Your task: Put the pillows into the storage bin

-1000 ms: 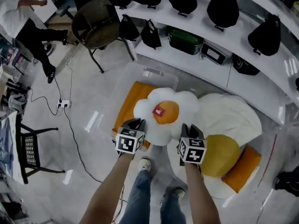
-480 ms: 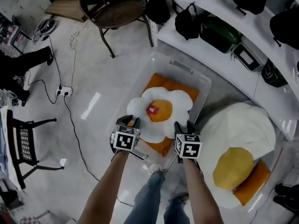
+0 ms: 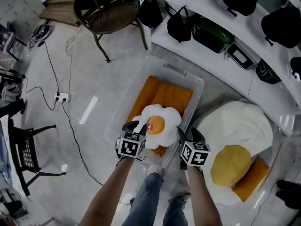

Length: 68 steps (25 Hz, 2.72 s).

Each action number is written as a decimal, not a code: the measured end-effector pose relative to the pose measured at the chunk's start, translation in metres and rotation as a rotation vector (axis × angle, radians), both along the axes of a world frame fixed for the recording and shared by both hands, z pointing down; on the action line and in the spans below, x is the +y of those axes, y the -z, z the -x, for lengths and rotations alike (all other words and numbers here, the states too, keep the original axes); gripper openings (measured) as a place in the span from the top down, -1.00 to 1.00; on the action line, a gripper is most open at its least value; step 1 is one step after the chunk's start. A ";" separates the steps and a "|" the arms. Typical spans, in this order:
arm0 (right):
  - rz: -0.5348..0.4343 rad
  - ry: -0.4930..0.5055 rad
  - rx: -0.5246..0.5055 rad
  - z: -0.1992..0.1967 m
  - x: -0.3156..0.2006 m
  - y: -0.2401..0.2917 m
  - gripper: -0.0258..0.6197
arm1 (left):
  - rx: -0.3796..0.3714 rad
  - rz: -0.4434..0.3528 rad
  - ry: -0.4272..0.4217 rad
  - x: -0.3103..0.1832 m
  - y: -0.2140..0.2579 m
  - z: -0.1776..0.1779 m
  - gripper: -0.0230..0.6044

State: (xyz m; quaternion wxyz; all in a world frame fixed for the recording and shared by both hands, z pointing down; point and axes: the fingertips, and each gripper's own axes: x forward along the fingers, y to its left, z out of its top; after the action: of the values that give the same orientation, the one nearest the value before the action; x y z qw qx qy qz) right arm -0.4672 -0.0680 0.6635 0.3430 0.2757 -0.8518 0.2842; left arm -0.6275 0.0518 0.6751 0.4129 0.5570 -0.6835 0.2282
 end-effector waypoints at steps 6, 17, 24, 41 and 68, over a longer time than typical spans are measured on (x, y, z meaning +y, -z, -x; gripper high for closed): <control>-0.058 -0.116 -0.065 -0.082 -0.027 0.051 0.07 | -0.025 -0.081 -0.170 -0.071 0.056 -0.087 0.49; -0.169 -0.375 -0.054 -0.444 -0.105 0.103 0.07 | 0.028 -0.114 -0.449 -0.179 0.081 -0.451 0.47; -0.152 -0.489 -0.002 -0.663 -0.113 0.089 0.07 | 0.093 -0.098 -0.584 -0.208 0.068 -0.679 0.43; 0.043 -0.710 0.058 -0.888 -0.085 -0.068 -0.04 | 0.263 0.060 -0.881 -0.214 -0.068 -0.913 0.03; 0.016 -0.597 -0.219 -0.769 -0.121 0.066 0.31 | 0.455 -0.058 -0.649 -0.231 0.064 -0.835 0.46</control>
State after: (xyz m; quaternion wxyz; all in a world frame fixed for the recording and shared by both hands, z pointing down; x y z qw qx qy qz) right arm 0.3023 -0.1891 0.5980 0.1529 0.4786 -0.7628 0.4070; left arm 0.2073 -0.1794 0.6115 0.4444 0.7918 -0.3691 0.1982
